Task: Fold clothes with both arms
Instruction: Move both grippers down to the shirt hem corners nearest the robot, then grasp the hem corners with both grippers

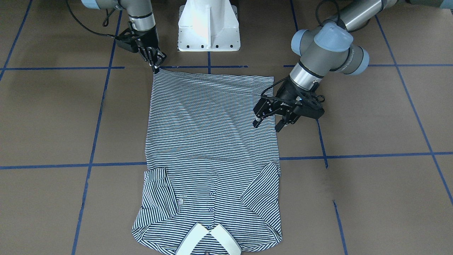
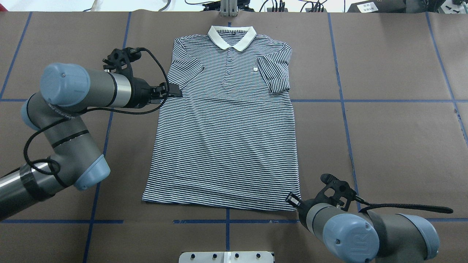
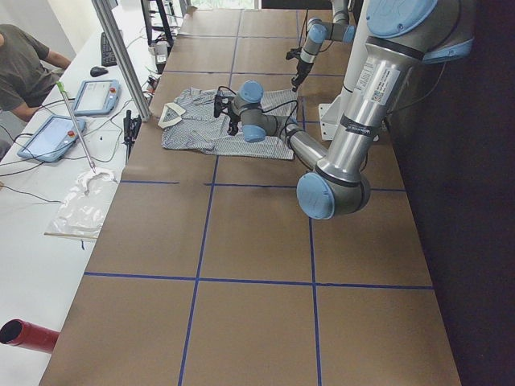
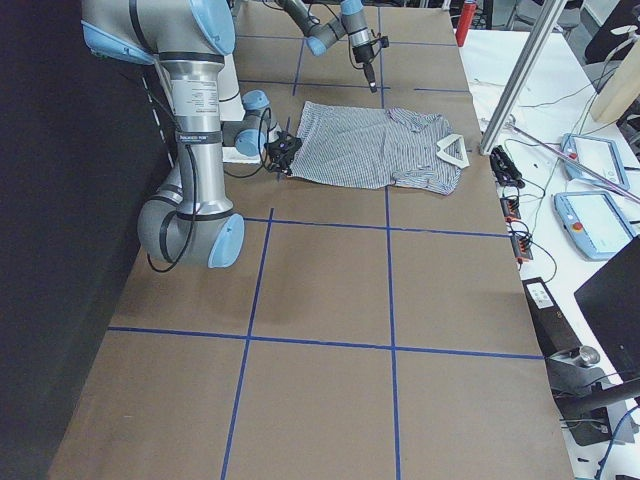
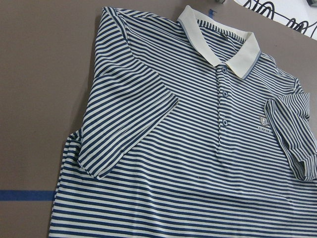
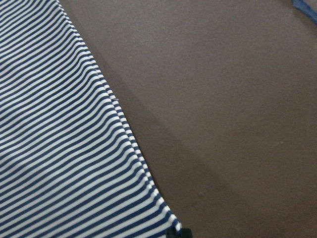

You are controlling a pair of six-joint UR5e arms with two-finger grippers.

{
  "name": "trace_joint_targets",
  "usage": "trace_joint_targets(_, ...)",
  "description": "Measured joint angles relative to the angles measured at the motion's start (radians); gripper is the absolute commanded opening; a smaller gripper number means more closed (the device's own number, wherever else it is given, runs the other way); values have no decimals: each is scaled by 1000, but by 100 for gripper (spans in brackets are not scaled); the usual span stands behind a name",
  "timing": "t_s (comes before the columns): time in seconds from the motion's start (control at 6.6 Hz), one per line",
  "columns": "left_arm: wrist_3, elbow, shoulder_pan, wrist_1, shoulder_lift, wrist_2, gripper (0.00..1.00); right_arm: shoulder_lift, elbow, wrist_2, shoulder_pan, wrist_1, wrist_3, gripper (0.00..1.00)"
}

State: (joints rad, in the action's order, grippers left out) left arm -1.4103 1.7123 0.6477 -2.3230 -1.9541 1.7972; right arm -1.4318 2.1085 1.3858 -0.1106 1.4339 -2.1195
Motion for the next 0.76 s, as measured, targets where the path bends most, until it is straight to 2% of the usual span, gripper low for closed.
trace_joint_targets(0.3,-113,199,-199,101,189,-209,74,-13,19,9,0,3,0,0)
trace_joint_targets(0.45,-195,238,-306,141,251,-303,62,-14,21,10,1,3,0,0)
trace_joint_targets(0.76,-297,254,-436,209,298,-392,55,-15,22,9,1,3,0,0)
